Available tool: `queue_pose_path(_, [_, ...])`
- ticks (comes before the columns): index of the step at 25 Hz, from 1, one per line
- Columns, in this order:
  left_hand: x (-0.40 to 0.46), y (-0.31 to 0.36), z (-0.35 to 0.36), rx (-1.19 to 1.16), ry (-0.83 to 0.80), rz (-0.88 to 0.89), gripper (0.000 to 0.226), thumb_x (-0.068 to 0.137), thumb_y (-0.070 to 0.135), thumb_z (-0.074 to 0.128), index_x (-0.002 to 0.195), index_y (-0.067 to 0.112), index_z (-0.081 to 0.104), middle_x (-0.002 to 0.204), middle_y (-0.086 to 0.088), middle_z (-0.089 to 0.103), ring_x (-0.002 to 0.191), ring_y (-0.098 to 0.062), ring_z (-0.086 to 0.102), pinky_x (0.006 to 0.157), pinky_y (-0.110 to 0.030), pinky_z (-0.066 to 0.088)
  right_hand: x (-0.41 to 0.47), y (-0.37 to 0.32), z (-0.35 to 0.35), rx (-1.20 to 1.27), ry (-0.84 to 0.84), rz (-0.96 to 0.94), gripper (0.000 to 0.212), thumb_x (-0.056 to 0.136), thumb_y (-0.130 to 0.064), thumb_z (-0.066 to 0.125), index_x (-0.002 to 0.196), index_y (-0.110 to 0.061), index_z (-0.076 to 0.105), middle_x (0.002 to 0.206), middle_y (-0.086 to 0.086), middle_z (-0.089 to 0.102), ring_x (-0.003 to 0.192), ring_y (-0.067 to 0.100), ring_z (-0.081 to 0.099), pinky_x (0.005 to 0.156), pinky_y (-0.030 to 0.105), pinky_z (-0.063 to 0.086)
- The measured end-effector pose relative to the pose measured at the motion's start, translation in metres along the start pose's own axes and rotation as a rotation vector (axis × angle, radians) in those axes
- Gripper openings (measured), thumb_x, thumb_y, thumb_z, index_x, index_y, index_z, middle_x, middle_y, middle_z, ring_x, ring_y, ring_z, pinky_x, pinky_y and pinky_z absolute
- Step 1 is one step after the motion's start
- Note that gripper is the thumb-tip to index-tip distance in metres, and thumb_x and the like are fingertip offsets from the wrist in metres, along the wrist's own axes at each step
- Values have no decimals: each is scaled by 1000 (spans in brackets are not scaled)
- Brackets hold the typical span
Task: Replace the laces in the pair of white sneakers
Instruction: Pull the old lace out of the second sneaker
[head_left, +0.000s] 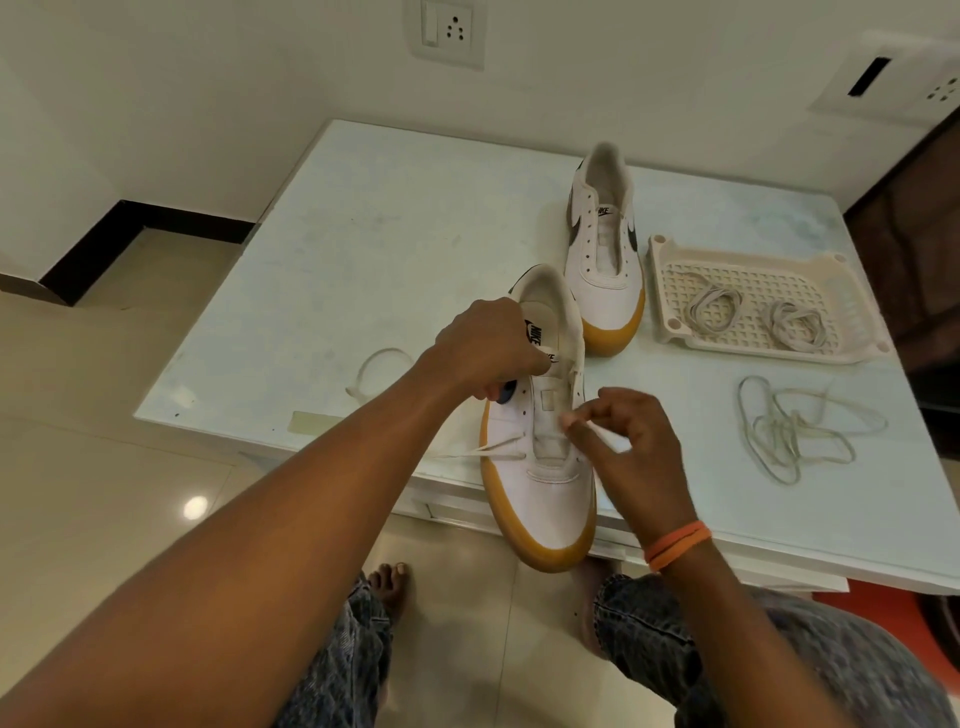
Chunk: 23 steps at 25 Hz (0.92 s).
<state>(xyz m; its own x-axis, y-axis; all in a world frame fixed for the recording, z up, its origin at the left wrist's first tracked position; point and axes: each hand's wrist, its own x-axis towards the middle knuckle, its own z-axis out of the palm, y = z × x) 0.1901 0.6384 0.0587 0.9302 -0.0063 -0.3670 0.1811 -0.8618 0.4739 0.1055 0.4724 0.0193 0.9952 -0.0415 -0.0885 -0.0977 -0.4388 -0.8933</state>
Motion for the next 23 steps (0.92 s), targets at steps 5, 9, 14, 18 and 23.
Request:
queue_pose_path(5, [1, 0, 3, 10, 12, 17, 30, 82, 35, 69, 77, 15, 48, 66, 1, 57, 70, -20, 66, 75, -37, 60, 2, 3, 17, -480, -126, -150, 14, 85, -29, 72, 96, -20, 72, 141, 2, 35, 114, 21, 54, 92, 28, 46])
queue_pose_path(9, [0, 0, 2, -15, 0, 11, 30, 81, 35, 71, 86, 13, 51, 69, 1, 56, 76, -22, 68, 77, -38, 60, 1, -8, 16, -403, -95, -79, 6, 87, -21, 70, 86, -15, 70, 135, 5, 38, 100, 10, 46, 87, 17, 36])
queue_pose_path(14, [-1, -2, -1, -37, -20, -18, 28, 77, 33, 72, 73, 14, 52, 69, -5, 67, 65, -24, 72, 67, -41, 62, 0, -2, -8, 95, 10, 46, 11, 91, -25, 63, 81, -22, 66, 108, 7, 59, 105, 14, 51, 98, 29, 47])
queue_pose_path(18, [-1, 0, -3, -40, -37, -24, 28, 78, 32, 72, 72, 13, 52, 69, -6, 67, 67, -26, 72, 69, -42, 62, -2, 7, -37, 528, 51, 330, 9, 94, -17, 59, 90, -18, 67, 100, 0, 67, 111, 25, 61, 96, 53, 49])
queue_pose_path(23, [0, 2, -2, -19, -43, -20, 29, 79, 32, 72, 70, 14, 50, 69, -5, 64, 69, -25, 71, 71, -42, 61, 7, 0, -16, -235, 92, -305, 21, 89, -30, 65, 107, -18, 65, 108, 0, 60, 99, 14, 59, 83, 28, 48])
